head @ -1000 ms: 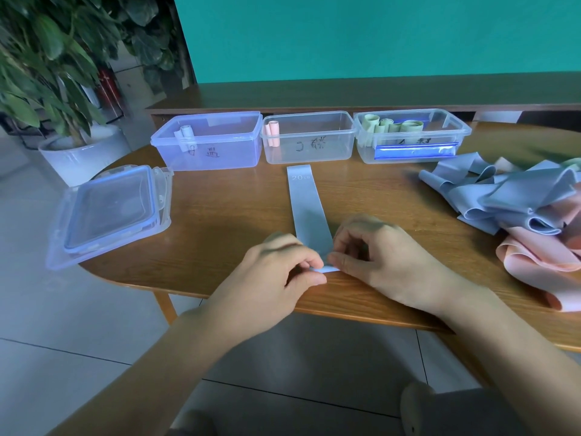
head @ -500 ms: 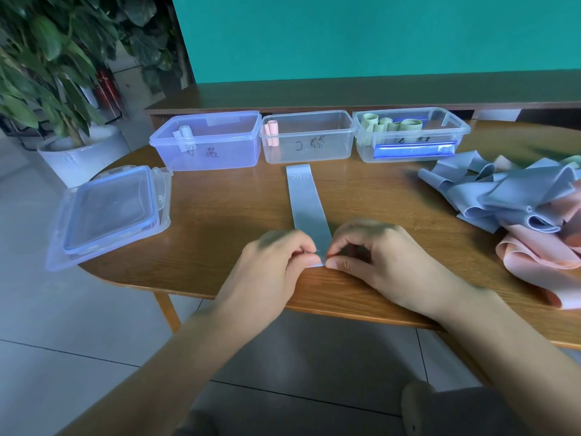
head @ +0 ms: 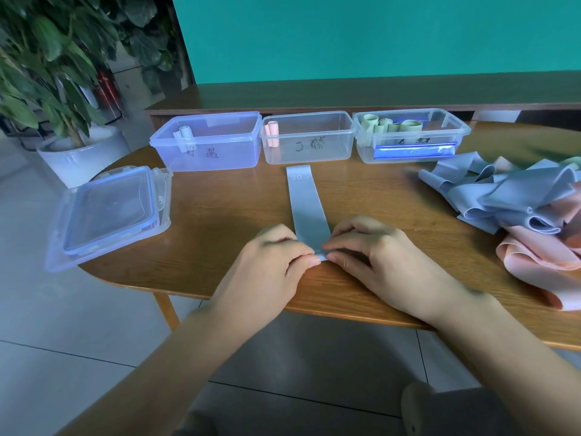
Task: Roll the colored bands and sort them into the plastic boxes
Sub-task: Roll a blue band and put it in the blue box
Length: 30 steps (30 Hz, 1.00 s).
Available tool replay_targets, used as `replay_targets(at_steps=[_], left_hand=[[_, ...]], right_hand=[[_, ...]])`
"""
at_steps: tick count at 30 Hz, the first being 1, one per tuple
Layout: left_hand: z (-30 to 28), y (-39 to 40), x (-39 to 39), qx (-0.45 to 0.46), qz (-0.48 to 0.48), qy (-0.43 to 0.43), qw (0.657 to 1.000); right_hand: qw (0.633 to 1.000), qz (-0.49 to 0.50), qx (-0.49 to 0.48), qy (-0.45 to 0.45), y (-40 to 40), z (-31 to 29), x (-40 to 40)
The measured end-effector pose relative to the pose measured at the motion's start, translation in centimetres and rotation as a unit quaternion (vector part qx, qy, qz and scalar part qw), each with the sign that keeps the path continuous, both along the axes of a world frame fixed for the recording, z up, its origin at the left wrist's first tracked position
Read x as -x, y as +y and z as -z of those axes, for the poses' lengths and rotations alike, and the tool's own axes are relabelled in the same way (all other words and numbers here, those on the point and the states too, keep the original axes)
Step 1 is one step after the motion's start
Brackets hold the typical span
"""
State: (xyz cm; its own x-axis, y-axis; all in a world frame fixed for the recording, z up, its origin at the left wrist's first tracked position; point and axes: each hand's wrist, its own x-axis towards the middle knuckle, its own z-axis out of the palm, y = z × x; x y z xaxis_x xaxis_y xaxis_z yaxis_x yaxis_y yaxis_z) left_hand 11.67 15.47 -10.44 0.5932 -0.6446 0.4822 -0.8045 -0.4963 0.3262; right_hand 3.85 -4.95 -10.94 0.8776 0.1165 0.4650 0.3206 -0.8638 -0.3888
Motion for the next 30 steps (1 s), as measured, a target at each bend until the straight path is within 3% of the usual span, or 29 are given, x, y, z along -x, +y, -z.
replay_targets(at_steps=[19, 26, 30], left_hand=[[0.2, -0.6, -0.9, 0.003, 0.003, 0.033, 0.999], [0.4, -1.0, -1.7, 0.013, 0.0, 0.03, 0.999], [0.3, -1.0, -2.0, 0.014, 0.002, 0.019, 1.0]], right_hand=[[0.997, 0.016, 0.03, 0.068, -0.1, -0.7, -0.7], [1.0, 0.026, 0.004, 0.009, -0.1, 0.0, -1.3], [0.998, 0.043, 0.03, 0.032, 0.1, -0.4, -1.6]])
